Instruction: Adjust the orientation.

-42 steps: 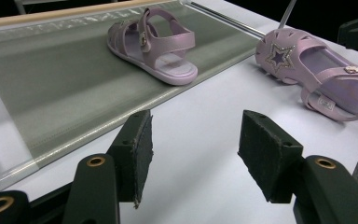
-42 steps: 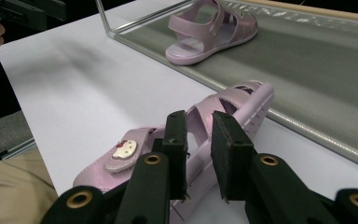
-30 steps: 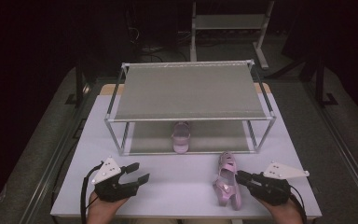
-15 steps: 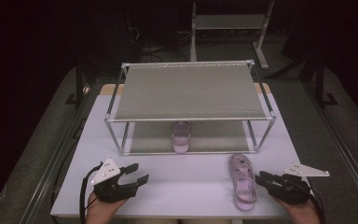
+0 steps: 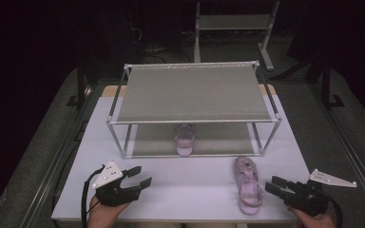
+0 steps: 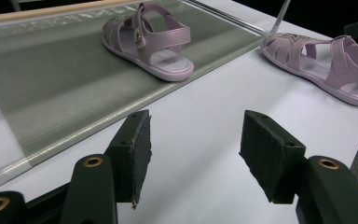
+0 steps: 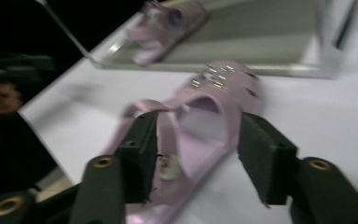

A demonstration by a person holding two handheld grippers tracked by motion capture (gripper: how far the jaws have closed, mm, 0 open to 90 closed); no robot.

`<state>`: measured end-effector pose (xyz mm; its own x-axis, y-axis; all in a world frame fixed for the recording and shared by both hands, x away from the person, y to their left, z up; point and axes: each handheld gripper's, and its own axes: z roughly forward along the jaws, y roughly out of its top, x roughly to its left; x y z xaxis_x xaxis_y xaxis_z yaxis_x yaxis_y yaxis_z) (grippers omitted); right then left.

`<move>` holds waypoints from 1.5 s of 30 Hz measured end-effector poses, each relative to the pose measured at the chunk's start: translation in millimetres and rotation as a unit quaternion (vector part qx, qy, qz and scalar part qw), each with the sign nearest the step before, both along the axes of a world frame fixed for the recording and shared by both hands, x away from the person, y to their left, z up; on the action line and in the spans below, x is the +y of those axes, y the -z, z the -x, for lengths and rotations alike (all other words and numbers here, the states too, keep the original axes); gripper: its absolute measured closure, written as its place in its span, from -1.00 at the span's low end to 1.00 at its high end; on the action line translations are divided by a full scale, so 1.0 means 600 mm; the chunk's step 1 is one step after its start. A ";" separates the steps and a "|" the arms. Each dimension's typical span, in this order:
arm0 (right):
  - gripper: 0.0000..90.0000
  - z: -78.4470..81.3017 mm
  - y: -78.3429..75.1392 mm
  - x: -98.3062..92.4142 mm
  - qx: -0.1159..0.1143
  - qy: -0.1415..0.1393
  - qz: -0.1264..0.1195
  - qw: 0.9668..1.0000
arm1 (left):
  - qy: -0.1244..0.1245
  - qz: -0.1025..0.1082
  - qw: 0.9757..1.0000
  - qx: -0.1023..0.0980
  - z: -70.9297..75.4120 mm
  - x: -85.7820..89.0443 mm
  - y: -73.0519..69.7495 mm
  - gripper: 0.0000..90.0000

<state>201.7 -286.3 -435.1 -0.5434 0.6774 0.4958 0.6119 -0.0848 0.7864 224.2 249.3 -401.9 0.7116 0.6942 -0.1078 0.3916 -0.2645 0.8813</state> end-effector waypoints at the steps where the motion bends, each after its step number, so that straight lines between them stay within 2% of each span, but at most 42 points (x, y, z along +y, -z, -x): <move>1: 0.05 0.001 -0.001 0.003 0.002 -0.002 -0.001 1.000 | 0.000 0.000 1.000 0.000 0.000 0.000 0.000 -0.06; 3: 0.05 0.004 -0.003 0.009 0.001 -0.005 0.003 1.000 | 0.001 0.000 1.000 0.000 0.001 -0.001 0.000 -0.06; 5: 0.00 0.004 0.000 0.014 0.012 -0.004 -0.005 1.000 | 0.001 0.000 1.000 -0.001 0.001 -0.001 0.000 -0.06; 9: 0.04 0.003 0.007 0.025 0.030 -0.010 -0.007 0.999 | -0.001 -0.001 1.000 0.000 -0.001 0.001 0.001 -0.06; 16: 0.26 0.002 0.010 0.043 0.046 -0.002 0.026 0.999 | -0.001 0.000 1.000 -0.001 -0.002 0.003 0.001 -0.06; 19: 0.38 0.002 0.009 0.050 0.057 0.013 0.042 0.997 | -0.001 0.000 1.000 -0.001 -0.001 0.003 0.001 -0.06; 23: 0.58 0.005 0.004 0.049 0.059 0.025 0.055 0.996 | 0.000 0.000 1.000 -0.004 -0.001 0.001 0.000 -0.06; 27: 0.64 0.011 0.003 0.042 0.053 0.043 0.068 0.995 | 0.001 -0.001 1.000 -0.003 -0.001 0.000 0.001 -0.06; 29: 0.66 0.013 0.003 0.039 0.057 0.051 0.067 0.995 | 0.001 -0.001 1.000 -0.004 0.000 0.001 0.000 -0.06; 33: 0.76 0.017 0.003 0.033 0.064 0.070 0.083 0.992 | 0.000 -0.001 1.000 -0.007 0.000 0.002 -0.001 -0.06; 36: 0.81 0.017 0.005 0.027 0.077 0.084 0.076 0.991 | 0.001 0.000 1.000 -0.007 0.000 0.002 -0.001 -0.06; 38: 0.83 0.015 0.008 0.018 0.085 0.088 0.057 0.991 | 0.002 -0.002 1.000 -0.006 0.000 0.002 -0.001 -0.06; 42: 0.84 0.010 0.017 0.001 0.102 0.090 0.004 0.991 | 0.002 -0.003 1.000 -0.007 0.000 0.001 -0.001 -0.06; 43: 0.85 0.009 0.020 -0.005 0.108 0.089 -0.017 0.990 | 0.002 -0.002 1.000 -0.006 0.000 0.001 -0.001 -0.06; 45: 0.85 0.008 0.021 -0.007 0.108 0.089 -0.024 0.990 | 0.002 -0.002 1.000 -0.006 0.000 0.001 -0.001 -0.06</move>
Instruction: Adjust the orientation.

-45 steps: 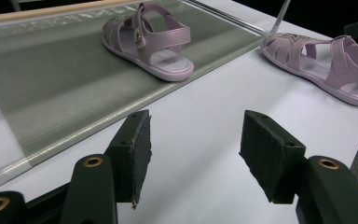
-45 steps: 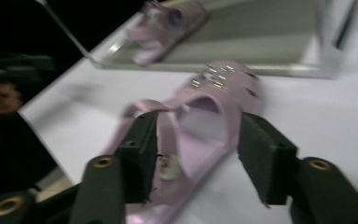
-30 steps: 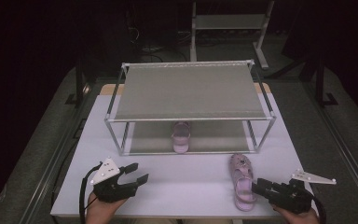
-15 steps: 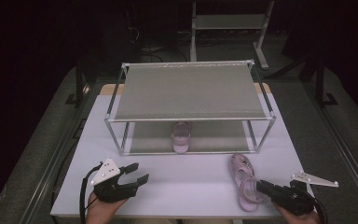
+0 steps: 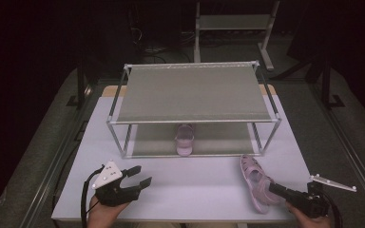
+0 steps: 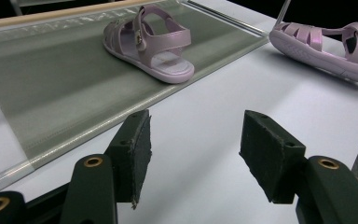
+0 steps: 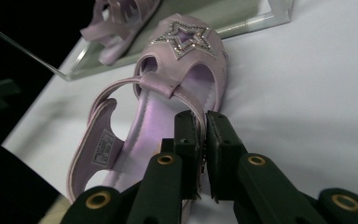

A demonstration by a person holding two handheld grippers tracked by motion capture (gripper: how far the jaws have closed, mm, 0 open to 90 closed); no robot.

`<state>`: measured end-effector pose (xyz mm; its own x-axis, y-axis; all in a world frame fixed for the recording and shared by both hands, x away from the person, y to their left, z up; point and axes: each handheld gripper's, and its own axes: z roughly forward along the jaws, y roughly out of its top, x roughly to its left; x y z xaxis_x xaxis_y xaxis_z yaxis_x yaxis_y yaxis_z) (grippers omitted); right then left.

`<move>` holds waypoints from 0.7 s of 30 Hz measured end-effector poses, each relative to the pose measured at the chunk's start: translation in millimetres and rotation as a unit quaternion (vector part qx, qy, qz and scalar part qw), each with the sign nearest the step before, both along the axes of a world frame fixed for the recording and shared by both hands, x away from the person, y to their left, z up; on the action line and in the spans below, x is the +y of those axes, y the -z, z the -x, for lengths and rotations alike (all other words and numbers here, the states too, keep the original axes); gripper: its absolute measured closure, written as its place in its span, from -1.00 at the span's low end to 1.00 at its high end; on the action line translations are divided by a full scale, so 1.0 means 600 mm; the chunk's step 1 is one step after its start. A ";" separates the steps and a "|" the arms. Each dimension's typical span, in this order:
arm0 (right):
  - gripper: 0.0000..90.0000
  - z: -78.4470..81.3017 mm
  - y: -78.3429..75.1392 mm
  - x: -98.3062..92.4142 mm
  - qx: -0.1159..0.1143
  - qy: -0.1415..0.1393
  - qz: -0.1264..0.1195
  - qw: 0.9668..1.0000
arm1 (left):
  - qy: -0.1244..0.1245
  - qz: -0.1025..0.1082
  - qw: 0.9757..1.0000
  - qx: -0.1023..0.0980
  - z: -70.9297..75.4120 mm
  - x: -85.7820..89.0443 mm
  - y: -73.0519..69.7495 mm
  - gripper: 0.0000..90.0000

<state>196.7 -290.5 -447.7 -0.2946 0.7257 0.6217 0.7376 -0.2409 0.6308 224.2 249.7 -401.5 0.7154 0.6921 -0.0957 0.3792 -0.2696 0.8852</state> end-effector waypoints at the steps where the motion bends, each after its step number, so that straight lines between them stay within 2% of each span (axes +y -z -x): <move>1: 0.85 -0.001 0.000 -0.001 -0.001 0.000 -0.004 1.000 | 0.000 -0.001 1.000 0.000 0.000 0.000 0.000 -0.06; 10: 0.86 -0.004 -0.001 -0.001 -0.015 -0.019 -0.037 0.999 | 0.000 0.002 1.000 -0.001 0.000 0.001 0.000 -0.06; 21: 0.86 -0.008 -0.003 -0.001 -0.036 -0.040 -0.046 0.997 | 0.001 0.003 1.000 0.000 0.000 0.001 -0.001 -0.06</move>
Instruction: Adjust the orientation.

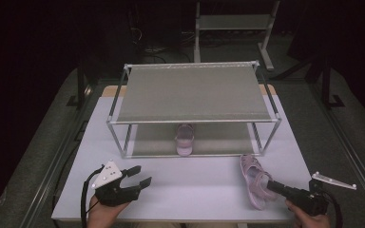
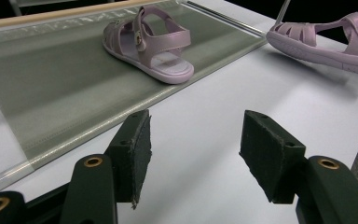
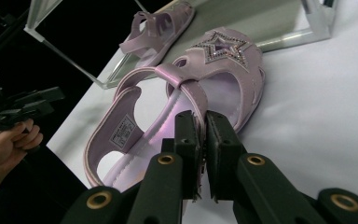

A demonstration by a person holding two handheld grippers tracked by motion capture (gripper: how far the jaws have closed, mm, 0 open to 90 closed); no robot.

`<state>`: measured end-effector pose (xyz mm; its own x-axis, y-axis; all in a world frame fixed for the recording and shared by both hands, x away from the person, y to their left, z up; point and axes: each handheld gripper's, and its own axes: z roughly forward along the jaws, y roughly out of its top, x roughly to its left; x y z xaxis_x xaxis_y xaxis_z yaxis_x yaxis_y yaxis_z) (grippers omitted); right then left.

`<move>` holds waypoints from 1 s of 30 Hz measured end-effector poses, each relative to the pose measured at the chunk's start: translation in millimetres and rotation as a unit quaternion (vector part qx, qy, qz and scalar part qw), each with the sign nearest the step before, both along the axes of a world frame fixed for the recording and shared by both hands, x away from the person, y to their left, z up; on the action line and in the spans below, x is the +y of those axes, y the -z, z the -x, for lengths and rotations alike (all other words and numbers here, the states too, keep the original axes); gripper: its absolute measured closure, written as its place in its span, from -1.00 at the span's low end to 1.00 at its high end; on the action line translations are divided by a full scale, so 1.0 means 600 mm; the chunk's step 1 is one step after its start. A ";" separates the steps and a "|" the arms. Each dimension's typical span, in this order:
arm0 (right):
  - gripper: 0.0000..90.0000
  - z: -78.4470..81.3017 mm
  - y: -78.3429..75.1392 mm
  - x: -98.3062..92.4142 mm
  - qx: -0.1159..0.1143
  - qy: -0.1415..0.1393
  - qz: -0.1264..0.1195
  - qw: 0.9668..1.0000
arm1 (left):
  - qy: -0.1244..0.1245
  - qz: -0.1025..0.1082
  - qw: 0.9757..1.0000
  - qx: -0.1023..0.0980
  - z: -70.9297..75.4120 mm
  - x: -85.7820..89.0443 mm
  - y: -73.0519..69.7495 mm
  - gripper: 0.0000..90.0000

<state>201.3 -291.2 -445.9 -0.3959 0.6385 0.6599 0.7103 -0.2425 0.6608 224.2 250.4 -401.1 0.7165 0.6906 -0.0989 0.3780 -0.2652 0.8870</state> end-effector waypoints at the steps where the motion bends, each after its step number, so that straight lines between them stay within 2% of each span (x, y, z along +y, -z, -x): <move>1: 0.86 0.000 0.000 0.001 -0.002 -0.002 -0.002 1.000 | 0.000 0.000 1.000 0.000 0.000 0.000 0.000 -0.06; 6: 0.86 -0.003 -0.001 0.004 -0.009 -0.013 -0.004 1.000 | -0.001 0.002 1.000 0.000 0.000 0.001 0.000 -0.06; 9: 0.86 -0.005 -0.002 0.007 -0.010 -0.018 -0.014 1.000 | -0.002 0.002 1.000 -0.001 0.000 0.001 -0.001 -0.06; 26: 0.85 -0.010 -0.002 0.006 -0.010 -0.023 -0.020 0.999 | -0.010 0.001 1.000 0.001 -0.001 0.003 0.000 -0.13; 30: 0.85 -0.011 -0.004 0.008 -0.013 -0.026 -0.029 0.999 | -0.013 0.002 1.000 0.003 -0.001 0.004 0.001 -0.16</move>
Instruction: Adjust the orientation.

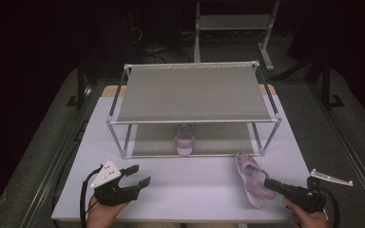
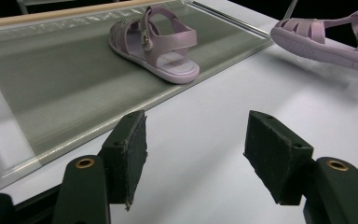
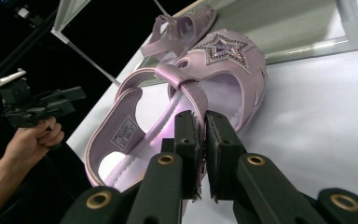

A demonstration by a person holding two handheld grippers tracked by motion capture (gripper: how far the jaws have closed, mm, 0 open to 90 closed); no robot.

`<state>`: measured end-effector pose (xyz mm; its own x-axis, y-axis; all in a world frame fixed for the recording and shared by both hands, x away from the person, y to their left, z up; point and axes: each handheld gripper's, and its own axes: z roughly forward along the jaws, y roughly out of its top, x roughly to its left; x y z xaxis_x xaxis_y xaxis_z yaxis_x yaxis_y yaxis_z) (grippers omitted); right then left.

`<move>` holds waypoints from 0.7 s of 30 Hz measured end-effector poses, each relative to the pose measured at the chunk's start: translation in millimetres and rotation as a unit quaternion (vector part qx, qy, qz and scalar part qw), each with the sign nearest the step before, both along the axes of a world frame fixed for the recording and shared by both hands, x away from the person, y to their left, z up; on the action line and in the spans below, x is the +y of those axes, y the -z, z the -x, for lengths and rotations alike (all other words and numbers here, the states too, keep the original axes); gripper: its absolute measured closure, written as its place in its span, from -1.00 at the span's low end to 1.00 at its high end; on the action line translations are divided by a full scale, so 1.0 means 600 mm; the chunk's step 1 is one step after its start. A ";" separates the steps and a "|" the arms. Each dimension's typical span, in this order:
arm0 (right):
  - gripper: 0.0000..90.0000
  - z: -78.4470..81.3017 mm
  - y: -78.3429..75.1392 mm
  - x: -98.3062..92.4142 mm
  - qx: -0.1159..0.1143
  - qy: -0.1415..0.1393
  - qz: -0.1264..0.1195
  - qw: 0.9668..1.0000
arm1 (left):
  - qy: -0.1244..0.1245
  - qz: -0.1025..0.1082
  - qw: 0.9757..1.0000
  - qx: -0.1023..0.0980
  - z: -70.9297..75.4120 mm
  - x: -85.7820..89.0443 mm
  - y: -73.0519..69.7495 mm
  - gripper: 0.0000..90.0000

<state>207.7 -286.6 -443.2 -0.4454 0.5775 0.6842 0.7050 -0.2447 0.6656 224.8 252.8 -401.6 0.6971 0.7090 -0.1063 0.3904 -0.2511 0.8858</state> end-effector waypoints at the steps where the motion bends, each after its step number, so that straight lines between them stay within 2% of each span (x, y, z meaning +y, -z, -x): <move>1: 0.85 0.000 -0.001 0.001 -0.001 0.000 -0.002 1.000 | -0.001 0.001 1.000 0.001 0.000 0.001 0.000 -0.16; 12: 0.85 -0.018 -0.018 0.037 -0.018 -0.017 -0.005 1.000 | -0.011 0.006 1.000 0.005 -0.003 0.012 -0.001 -0.22; 21: 0.85 -0.042 -0.028 0.075 -0.025 -0.024 -0.008 0.999 | -0.009 0.005 1.000 0.010 -0.004 0.014 -0.001 -0.31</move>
